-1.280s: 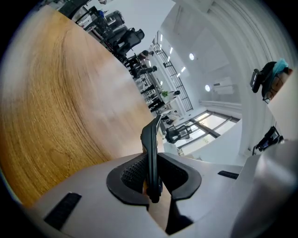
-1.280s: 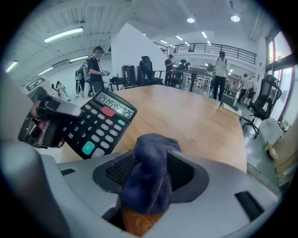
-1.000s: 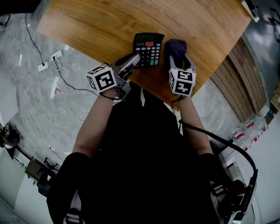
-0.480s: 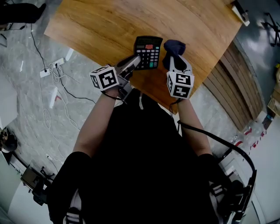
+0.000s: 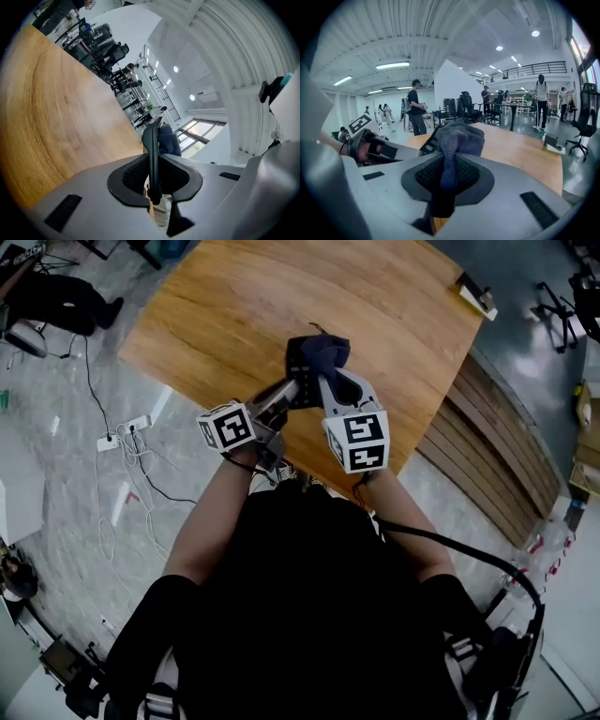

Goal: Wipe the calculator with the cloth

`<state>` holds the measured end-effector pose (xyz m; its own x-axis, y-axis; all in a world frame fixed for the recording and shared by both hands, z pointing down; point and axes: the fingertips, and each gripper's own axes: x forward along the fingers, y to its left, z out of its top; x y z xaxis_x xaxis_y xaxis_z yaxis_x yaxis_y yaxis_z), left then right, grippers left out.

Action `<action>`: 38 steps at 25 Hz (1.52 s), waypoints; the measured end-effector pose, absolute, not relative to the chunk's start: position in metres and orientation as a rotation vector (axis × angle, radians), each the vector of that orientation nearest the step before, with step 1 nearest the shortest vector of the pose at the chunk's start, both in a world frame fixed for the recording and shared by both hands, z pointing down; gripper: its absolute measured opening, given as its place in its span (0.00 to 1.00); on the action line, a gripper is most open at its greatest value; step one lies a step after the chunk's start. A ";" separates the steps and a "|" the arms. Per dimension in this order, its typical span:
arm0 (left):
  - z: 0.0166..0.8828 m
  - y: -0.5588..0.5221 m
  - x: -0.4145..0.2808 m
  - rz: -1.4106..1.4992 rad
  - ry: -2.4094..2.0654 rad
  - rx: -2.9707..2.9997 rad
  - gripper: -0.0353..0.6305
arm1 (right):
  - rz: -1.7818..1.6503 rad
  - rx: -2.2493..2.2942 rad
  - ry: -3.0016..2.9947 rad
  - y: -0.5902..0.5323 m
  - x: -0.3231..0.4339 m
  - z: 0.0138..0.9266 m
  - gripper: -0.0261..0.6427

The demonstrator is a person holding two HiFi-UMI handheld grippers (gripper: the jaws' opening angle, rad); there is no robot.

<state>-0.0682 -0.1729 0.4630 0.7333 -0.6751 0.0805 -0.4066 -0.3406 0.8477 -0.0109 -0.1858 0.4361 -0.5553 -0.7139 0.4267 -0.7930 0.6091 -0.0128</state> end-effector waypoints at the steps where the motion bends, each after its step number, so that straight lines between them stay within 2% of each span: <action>1: 0.462 -0.172 -0.067 -0.362 -0.820 1.978 0.16 | 0.288 1.181 -2.467 -0.178 -0.017 0.437 0.12; 7: 0.444 -0.173 -0.069 -0.403 -0.809 1.983 0.16 | 0.304 1.104 -2.497 -0.143 -0.033 0.425 0.12; 14: 0.424 -0.162 -0.056 -0.437 -0.762 2.010 0.16 | 0.255 1.290 -2.461 -0.196 0.008 0.391 0.12; 20: 0.433 -0.161 -0.063 -0.426 -0.777 1.997 0.16 | 0.260 1.111 -2.494 -0.152 -0.020 0.412 0.12; 26: 0.429 -0.156 -0.059 -0.443 -0.756 1.993 0.16 | 0.289 1.294 -2.480 -0.190 0.012 0.398 0.12; 32: 0.426 -0.156 -0.059 -0.433 -0.747 2.001 0.16 | 0.278 1.115 -2.532 -0.148 -0.022 0.404 0.12; 38: 0.426 -0.151 -0.054 -0.435 -0.726 2.003 0.16 | 0.321 1.319 -2.485 -0.190 0.017 0.397 0.12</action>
